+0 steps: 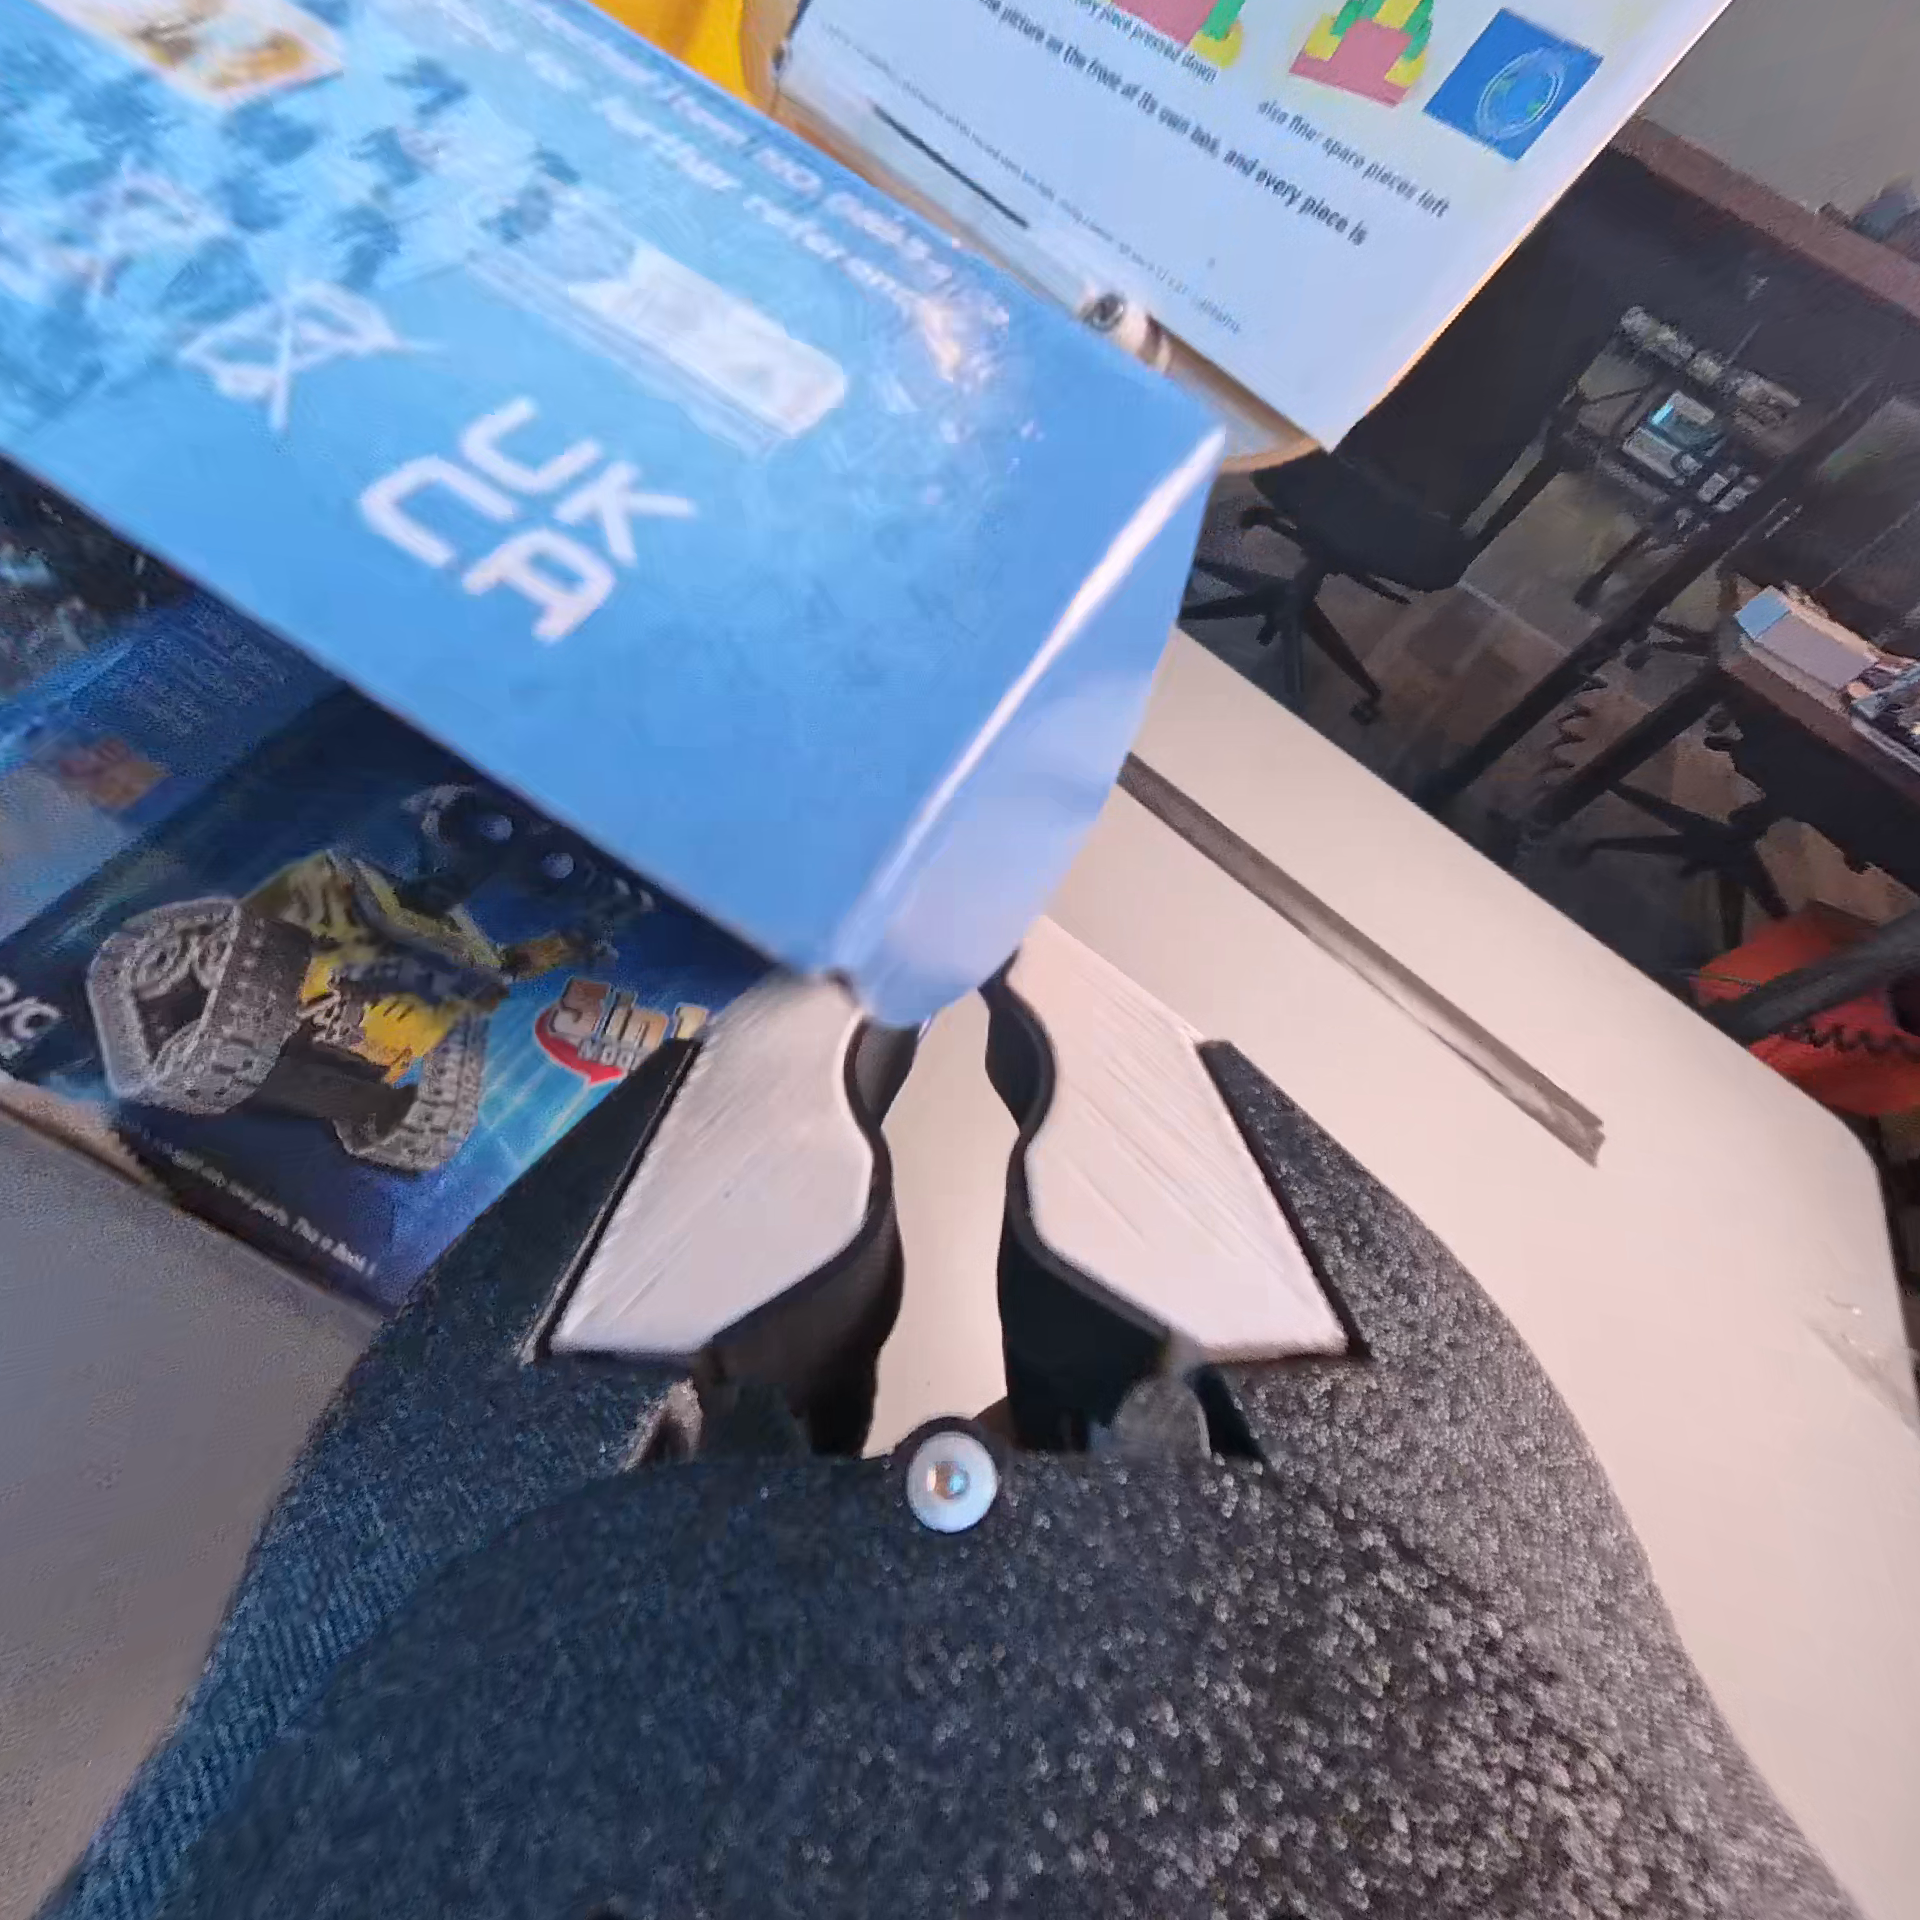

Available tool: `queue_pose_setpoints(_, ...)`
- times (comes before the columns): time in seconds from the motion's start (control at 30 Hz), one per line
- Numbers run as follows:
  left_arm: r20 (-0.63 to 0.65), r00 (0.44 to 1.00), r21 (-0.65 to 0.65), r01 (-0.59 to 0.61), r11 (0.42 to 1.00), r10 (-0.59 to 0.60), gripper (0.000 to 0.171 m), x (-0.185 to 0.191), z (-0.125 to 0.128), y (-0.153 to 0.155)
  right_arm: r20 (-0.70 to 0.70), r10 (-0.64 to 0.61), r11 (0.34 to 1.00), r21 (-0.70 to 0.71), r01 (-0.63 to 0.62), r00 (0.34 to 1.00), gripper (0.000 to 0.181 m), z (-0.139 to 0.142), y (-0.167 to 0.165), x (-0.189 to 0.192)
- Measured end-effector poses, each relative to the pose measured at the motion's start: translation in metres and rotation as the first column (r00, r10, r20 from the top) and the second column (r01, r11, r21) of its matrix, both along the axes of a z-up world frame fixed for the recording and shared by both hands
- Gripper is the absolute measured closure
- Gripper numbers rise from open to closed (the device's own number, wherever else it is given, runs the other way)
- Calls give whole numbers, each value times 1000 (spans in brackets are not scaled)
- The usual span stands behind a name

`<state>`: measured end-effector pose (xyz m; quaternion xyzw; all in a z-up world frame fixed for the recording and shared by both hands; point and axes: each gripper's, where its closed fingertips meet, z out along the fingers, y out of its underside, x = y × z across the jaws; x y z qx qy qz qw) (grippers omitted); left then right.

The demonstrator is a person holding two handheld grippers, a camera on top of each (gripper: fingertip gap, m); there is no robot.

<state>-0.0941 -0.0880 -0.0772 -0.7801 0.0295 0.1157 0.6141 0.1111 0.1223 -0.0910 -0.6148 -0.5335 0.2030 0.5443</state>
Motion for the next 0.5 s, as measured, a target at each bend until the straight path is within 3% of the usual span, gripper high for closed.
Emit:
queue_pose_setpoints(0.1, 75, 995, -153, 80, 985, -69, 158, 18, -40, -6, 66, 1, 999, -44, 2, 998, 181, -37, -12, 9)
queue_pose_setpoints(0.13, 124, 984, -172, 145, 974, -125, 171, 29, -48, -8, 84, 19, 997, -72, -13, 996, 181, -49, -16, 9)
queue_pose_setpoints(0.17, 196, 967, -182, 200, 963, -164, 171, 37, -52, -10, 83, 21, 995, -95, -13, 996, 181, -54, -18, 12)
queue_pose_setpoints(0.23, 293, 936, -215, 262, 941, -193, 149, 40, -55, -22, 44, 58, 991, -121, -52, 997, 180, -47, -21, 21)
queue_pose_setpoints(0.3, 306, 929, -237, 287, 928, -209, 137, 32, -53, -45, 21, 144, 978, -156, -139, 989, 165, -36, -30, 34)
queue_pose_setpoints(0.37, 283, 934, -211, 284, 935, -220, 131, 17, -41, -68, 44, 167, 978, -134, -160, 985, 148, -29, -27, 56)
queue_pose_setpoints(0.43, 243, 942, -148, 274, 950, -233, 132, -2, -16, -84, 83, 188, 980, -79, -181, 979, 145, -19, -21, 75)
queue_pose_setpoints(0.5, 265, 934, -49, 259, 965, -237, 138, -23, 23, -82, 28, 195, 979, -58, -193, 980, 147, 15, -9, 77)
